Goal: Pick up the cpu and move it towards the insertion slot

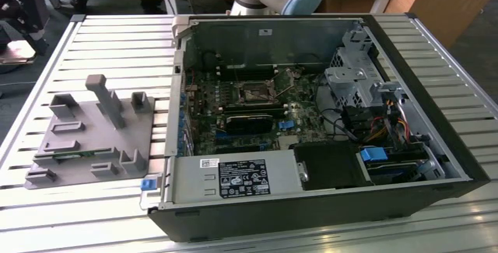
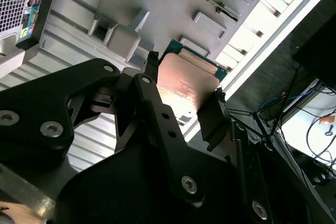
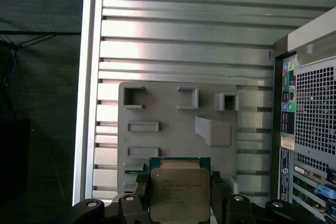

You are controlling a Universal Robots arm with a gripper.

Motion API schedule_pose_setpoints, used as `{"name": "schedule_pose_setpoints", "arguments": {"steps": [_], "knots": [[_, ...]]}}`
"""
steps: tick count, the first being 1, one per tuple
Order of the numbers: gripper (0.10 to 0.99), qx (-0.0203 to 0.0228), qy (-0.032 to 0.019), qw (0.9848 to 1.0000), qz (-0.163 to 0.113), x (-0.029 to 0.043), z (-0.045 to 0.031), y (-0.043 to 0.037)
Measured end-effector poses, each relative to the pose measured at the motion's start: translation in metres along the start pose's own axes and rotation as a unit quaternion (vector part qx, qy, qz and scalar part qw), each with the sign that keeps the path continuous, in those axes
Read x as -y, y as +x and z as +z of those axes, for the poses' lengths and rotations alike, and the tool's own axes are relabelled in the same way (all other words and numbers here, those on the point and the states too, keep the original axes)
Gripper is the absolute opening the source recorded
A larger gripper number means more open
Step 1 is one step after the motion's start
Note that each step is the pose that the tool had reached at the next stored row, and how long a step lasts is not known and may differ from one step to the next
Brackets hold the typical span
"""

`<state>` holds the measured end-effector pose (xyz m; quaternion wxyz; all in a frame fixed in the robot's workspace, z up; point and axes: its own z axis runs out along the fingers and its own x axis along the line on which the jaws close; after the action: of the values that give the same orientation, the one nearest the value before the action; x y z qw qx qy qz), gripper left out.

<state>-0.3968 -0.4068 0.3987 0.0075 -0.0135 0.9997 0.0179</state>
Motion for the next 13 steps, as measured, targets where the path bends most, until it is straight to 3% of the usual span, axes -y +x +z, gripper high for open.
{"name": "schedule_pose_setpoints", "arguments": {"steps": [13], "knots": [[0.545, 0.0000, 0.0000, 1.0000, 0.000, 0.0003, 0.0002, -0.0126]]}}
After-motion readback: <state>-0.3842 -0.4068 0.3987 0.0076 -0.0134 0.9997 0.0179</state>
